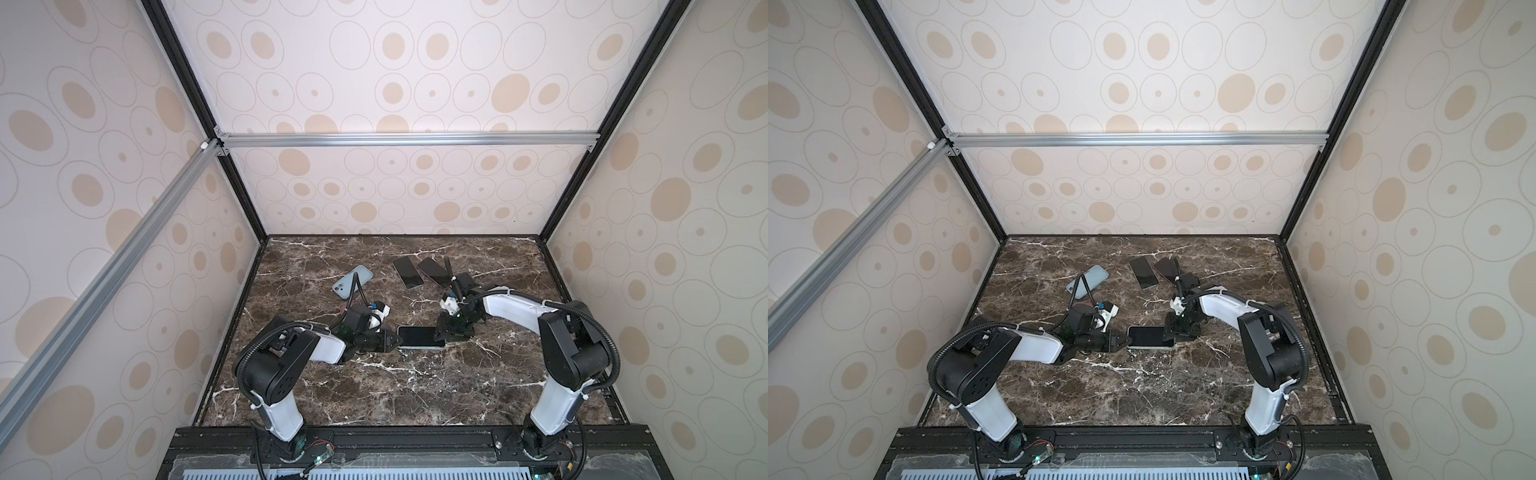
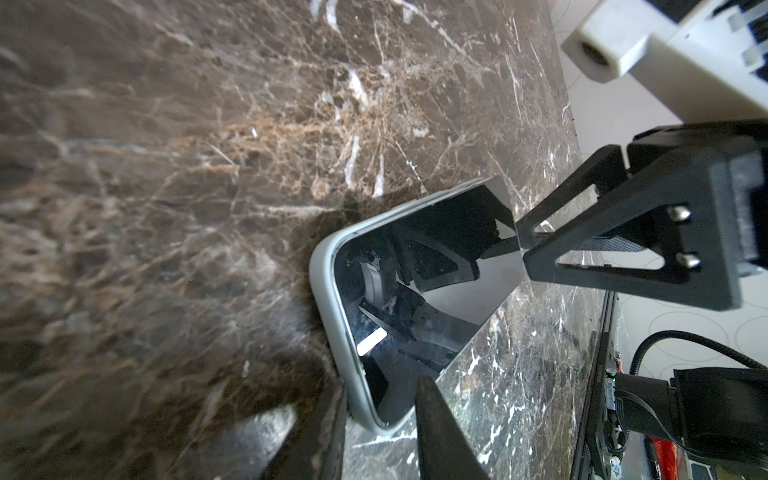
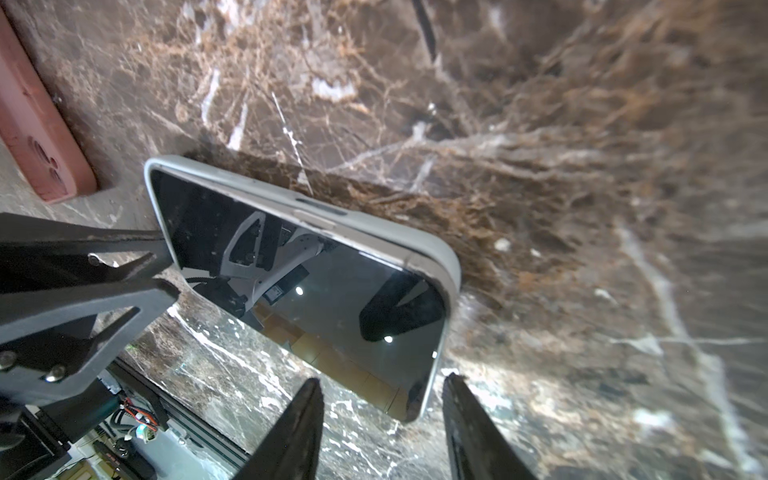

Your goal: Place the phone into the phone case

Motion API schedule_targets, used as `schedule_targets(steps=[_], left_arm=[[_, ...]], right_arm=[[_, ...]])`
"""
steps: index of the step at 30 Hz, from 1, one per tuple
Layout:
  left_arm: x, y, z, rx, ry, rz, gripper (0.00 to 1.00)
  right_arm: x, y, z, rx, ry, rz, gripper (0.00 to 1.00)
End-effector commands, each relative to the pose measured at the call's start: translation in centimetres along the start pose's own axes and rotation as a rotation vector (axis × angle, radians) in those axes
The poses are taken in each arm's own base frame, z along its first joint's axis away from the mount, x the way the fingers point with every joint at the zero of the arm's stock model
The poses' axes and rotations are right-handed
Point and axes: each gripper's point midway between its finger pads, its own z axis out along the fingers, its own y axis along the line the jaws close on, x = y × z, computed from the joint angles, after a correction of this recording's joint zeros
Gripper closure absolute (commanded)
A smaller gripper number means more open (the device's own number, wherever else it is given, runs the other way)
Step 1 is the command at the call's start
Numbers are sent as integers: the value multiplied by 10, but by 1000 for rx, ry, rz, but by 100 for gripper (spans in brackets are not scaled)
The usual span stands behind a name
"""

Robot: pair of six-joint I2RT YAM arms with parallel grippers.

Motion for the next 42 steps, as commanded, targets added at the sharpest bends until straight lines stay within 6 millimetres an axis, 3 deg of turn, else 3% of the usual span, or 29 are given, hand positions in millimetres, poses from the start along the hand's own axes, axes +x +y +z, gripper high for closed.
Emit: schedule_targets(steps=[1,9,17,42], left_arm=[[35,19,0,-68,104,-78,70],[33,16,1,-61,109,-78,67],[37,19,6,-61,124,-84,68],[45,21,13,-71,153,-90,76]], right_arm=[[0,3,-15,27,-18,-22,51],[9,-12,-12,88,2,-11,56],[16,-17,-1,85,21,-5,75],[19,-9,26,50,47,-32,85]])
